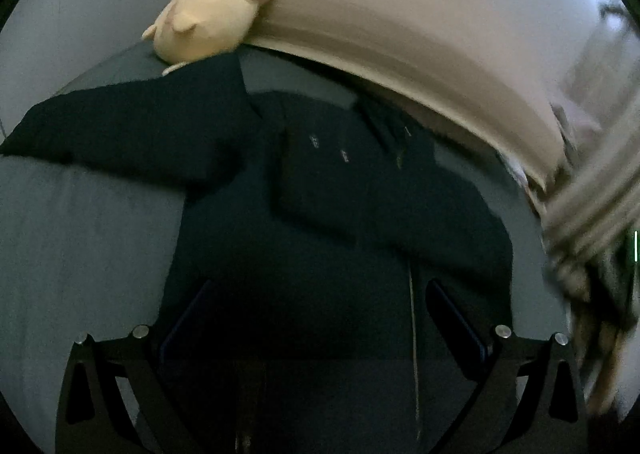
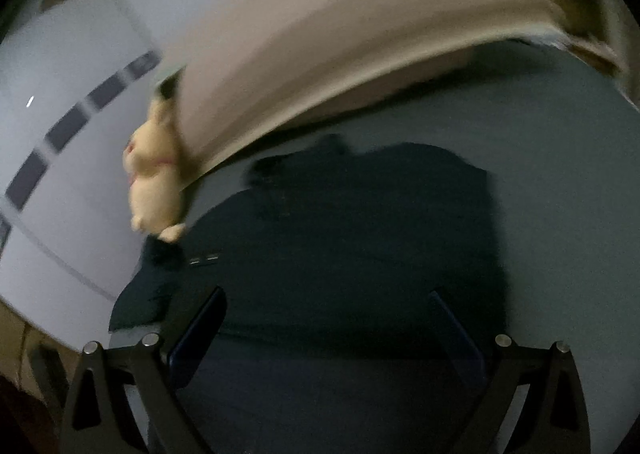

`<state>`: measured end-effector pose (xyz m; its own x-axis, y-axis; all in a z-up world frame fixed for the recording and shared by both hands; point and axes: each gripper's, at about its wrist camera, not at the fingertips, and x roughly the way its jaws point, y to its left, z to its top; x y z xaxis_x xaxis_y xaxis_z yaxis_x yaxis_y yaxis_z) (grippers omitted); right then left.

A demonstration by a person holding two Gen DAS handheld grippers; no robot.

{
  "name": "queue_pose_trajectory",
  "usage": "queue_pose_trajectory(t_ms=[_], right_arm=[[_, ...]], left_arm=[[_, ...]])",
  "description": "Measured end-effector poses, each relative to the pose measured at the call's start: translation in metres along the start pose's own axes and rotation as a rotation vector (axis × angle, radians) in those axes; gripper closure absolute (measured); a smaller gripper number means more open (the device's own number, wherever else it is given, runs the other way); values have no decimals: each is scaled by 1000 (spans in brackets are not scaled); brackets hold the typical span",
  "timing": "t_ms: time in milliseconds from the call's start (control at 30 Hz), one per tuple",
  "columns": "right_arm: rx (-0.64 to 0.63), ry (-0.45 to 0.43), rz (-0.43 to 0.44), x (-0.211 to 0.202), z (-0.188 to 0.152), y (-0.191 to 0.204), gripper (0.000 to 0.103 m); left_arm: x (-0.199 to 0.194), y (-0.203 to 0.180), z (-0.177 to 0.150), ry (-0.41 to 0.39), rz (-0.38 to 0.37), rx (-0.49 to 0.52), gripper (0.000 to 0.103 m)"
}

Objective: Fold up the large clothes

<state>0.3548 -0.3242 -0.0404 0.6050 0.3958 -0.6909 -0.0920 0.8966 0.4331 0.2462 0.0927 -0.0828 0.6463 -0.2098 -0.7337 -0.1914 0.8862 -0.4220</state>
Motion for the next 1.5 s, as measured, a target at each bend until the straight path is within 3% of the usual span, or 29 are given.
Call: queue_pose_trajectory(t_ms=[133,233,267,300,400,633,767,933,967,1000,1033,1233,1400,1500], right_arm=[[93,-13,-31,-21,-14,-63,2],[125,-7,-51,-27,-21,-94,2],[138,-5,-61,-28,-22,-105,2],[147,-6,-65,-33,-22,-114,2],[170,-8,-68,-33,-19,-129,2],[201,-13,7,-11,14,-136,2],[314,10,100,35,49,-139,2],[324,81,78,94,74,-130,3],[309,95,67,103,75,-128,18],[279,118,36,114,76,-125,72],[263,142,-2,123,76,-123,88],[151,155,-138,138,74,-106,86],[-12,51,-257,94,76,-60,75],[-106,-13,-223,64,65,-26,72]], left_arm=[[54,1,36,64,73,-24,1],[90,-4,47,118,142,4,37],[102,-2,48,157,152,7,64],[111,1,48,193,174,1,81],[118,4,49,187,197,-2,92],[106,5,33,105,249,51,94],[111,10,35,89,256,70,94],[111,12,36,84,260,83,93],[112,12,36,82,264,88,93],[112,12,35,78,267,96,93],[112,11,34,74,270,106,93],[110,11,28,60,290,130,92],[105,13,27,68,286,134,92],[103,12,26,66,296,140,92]])
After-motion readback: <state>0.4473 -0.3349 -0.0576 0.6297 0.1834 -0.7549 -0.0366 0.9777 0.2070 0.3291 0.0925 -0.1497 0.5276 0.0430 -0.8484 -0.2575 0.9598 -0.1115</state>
